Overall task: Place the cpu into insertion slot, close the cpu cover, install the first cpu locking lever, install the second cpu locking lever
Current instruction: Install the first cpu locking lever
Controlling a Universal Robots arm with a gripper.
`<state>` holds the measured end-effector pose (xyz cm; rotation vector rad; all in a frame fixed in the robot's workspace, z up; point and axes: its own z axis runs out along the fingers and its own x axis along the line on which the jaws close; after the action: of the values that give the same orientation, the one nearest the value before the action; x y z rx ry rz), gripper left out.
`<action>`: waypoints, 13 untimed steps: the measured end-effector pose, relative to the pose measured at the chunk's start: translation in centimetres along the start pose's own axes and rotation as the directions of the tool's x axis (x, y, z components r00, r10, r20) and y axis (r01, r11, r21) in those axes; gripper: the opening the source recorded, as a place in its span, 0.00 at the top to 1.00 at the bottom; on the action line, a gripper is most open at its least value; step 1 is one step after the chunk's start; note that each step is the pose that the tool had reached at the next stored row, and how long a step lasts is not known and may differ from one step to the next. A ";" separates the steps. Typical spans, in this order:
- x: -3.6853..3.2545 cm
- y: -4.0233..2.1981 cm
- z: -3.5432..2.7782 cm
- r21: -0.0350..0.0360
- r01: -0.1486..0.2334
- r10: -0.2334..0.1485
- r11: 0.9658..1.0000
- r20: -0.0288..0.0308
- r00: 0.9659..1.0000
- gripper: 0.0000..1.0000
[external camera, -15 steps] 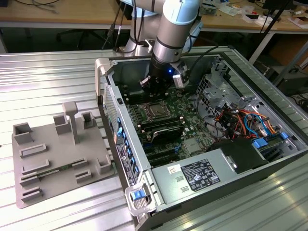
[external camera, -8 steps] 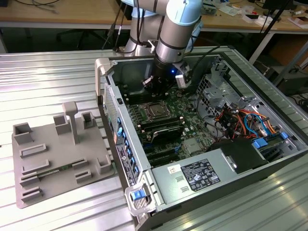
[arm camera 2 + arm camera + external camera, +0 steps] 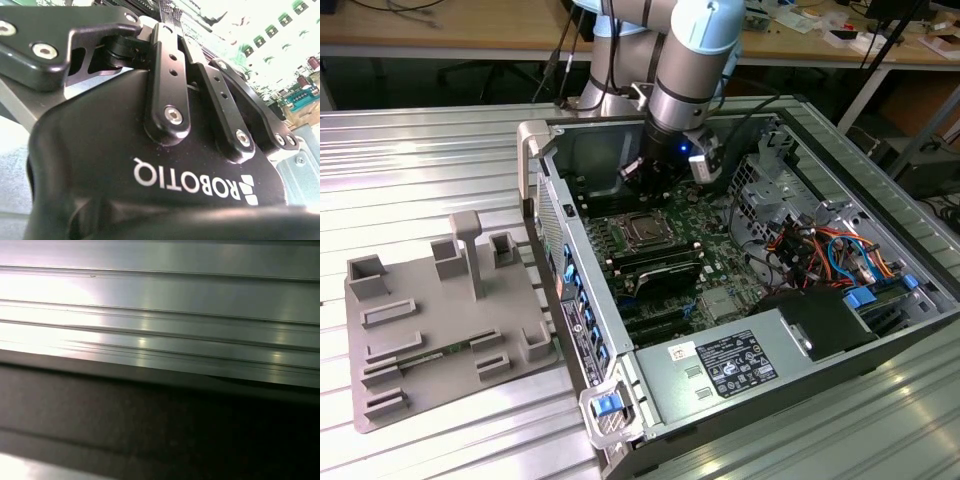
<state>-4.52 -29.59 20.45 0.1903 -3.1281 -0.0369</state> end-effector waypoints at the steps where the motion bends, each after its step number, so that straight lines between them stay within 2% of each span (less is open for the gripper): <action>1: -0.01 -0.03 0.00 0.000 0.000 0.000 1.000 0.000 1.000 0.89; 5: -0.04 -0.42 0.00 -0.002 0.000 0.000 1.000 0.000 1.000 0.89; 13: -0.60 -0.53 0.31 -0.002 0.000 0.000 1.000 0.000 1.000 0.89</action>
<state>-3.86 -30.04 20.12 0.1905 -3.1279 -0.0396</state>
